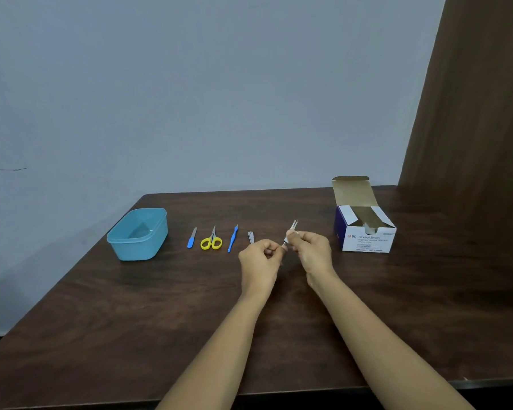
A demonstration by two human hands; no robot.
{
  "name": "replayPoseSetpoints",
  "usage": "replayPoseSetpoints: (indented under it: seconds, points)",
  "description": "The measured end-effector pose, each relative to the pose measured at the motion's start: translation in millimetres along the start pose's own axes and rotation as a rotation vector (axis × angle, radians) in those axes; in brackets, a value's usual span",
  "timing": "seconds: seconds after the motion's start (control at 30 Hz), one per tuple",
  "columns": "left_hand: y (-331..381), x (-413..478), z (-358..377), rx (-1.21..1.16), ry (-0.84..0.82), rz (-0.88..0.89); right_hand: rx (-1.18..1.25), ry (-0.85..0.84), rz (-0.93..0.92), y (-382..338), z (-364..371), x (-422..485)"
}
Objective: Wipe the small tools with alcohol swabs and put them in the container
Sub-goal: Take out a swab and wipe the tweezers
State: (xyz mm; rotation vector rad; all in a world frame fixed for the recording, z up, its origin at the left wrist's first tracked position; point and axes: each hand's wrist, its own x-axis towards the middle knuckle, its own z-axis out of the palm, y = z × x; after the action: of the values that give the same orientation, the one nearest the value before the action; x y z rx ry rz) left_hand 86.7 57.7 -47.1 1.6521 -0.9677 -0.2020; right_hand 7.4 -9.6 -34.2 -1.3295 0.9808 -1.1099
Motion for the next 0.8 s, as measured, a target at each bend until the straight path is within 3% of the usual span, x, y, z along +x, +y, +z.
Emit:
replayPoseSetpoints:
  seconds: [0.17,0.53,0.8]
  points:
    - [-2.1,3.2,-2.5,0.0,0.05,0.002,-0.109,-0.021,-0.044,5.4,5.9,-2.9]
    - [4.9,-4.0,2.7,0.036,-0.024,0.102,0.225,0.153,0.123,-20.4,-7.7,-1.7]
    - [5.9,-7.8,2.3,0.044,-0.024,0.131,0.259,0.175,0.146,-20.0,-12.1,-1.4]
